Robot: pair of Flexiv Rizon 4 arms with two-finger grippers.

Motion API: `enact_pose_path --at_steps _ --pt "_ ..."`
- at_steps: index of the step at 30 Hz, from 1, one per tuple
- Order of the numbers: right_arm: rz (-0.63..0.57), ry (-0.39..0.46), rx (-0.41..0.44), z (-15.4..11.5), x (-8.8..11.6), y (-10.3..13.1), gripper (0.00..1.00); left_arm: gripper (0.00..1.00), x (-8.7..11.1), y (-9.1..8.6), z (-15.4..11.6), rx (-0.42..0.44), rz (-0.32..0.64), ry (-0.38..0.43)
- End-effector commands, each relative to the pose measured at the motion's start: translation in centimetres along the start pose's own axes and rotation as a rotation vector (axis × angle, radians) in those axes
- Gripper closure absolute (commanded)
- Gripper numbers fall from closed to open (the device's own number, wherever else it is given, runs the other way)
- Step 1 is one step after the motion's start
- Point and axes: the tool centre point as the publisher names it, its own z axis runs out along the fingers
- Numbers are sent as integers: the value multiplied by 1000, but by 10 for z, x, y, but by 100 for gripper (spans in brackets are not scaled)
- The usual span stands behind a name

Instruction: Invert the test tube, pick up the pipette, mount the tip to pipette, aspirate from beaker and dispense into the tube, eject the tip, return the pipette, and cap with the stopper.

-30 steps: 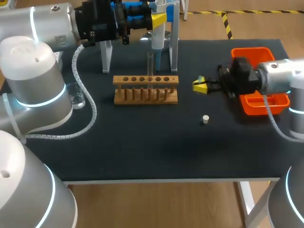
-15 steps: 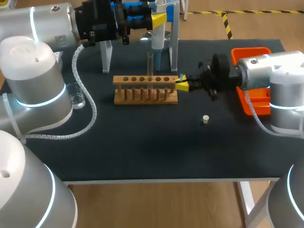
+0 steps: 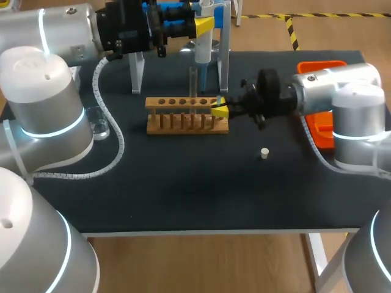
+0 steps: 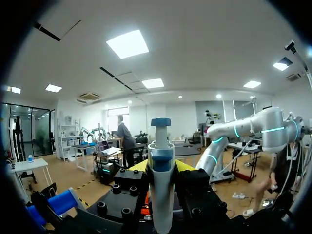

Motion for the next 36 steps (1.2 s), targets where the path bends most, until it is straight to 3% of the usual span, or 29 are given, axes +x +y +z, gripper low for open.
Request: enact_pose_path --at_steps 1,36 --pt "3 0 8 7 0 2 100 100 0 0 -1 2 1 2" --pt "5 41 15 31 9 13 100 100 0 0 -1 2 1 2"
